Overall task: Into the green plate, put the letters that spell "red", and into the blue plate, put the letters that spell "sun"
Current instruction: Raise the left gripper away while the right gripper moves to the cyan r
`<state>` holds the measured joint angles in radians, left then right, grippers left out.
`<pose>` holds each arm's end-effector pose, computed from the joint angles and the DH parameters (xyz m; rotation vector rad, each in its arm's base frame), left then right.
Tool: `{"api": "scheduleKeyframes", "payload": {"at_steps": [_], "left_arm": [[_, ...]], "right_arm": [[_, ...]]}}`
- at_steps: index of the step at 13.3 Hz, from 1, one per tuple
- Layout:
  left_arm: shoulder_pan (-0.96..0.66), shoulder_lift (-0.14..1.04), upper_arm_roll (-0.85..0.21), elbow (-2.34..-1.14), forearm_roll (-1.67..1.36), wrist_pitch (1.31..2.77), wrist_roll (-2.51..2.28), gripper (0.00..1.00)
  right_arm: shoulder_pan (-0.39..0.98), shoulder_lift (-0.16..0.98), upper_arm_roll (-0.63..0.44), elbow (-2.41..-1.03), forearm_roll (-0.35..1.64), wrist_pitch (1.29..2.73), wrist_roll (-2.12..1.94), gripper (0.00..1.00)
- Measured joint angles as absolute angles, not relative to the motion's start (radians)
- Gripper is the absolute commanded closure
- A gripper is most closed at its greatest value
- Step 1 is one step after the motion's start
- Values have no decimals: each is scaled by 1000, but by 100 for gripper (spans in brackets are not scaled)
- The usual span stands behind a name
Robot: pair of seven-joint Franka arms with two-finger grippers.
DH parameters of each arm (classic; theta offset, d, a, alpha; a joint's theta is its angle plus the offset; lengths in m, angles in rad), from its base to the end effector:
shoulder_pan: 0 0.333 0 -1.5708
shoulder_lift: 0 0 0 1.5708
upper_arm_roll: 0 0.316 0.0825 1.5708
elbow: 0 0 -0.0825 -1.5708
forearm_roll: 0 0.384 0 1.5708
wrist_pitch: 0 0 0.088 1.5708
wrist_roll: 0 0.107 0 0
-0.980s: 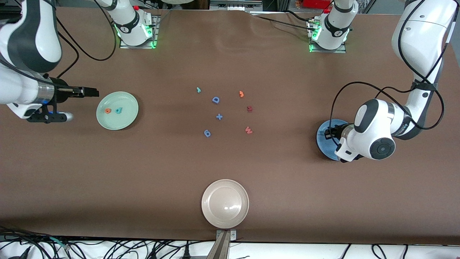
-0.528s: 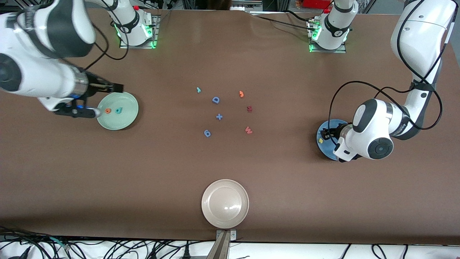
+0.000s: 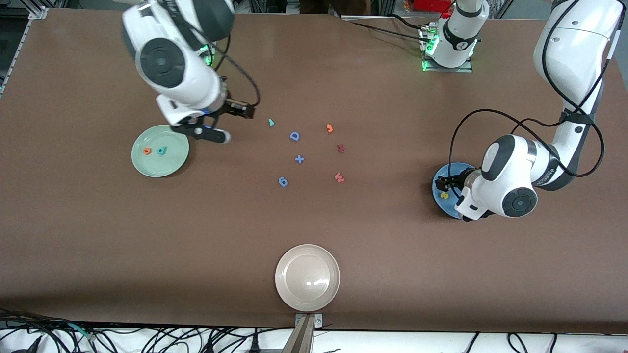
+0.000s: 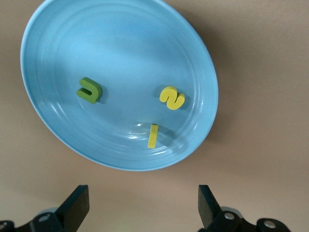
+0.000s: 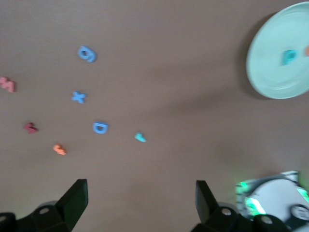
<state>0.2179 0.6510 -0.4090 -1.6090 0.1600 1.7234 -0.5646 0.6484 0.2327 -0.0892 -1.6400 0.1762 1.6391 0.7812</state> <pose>0.6269 -0.0792 0.2427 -2.9369 -0.4822 0.7364 0.5017 0.3397 0.4632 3.0627 -0.3920 -0.4299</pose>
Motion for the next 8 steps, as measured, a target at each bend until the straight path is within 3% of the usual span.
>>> {"api": "scheduleKeyframes", "payload": {"at_steps": [4,8], "left_arm": [[219,592,-448,-1571,160,1723,-513,0],[216,409,-474,-1555,160,1680,-388,0]], "right_arm": [[648,253,1,-1851,176,1939,803,2],[648,274,77,-2096,176,2287,803,2]]}}
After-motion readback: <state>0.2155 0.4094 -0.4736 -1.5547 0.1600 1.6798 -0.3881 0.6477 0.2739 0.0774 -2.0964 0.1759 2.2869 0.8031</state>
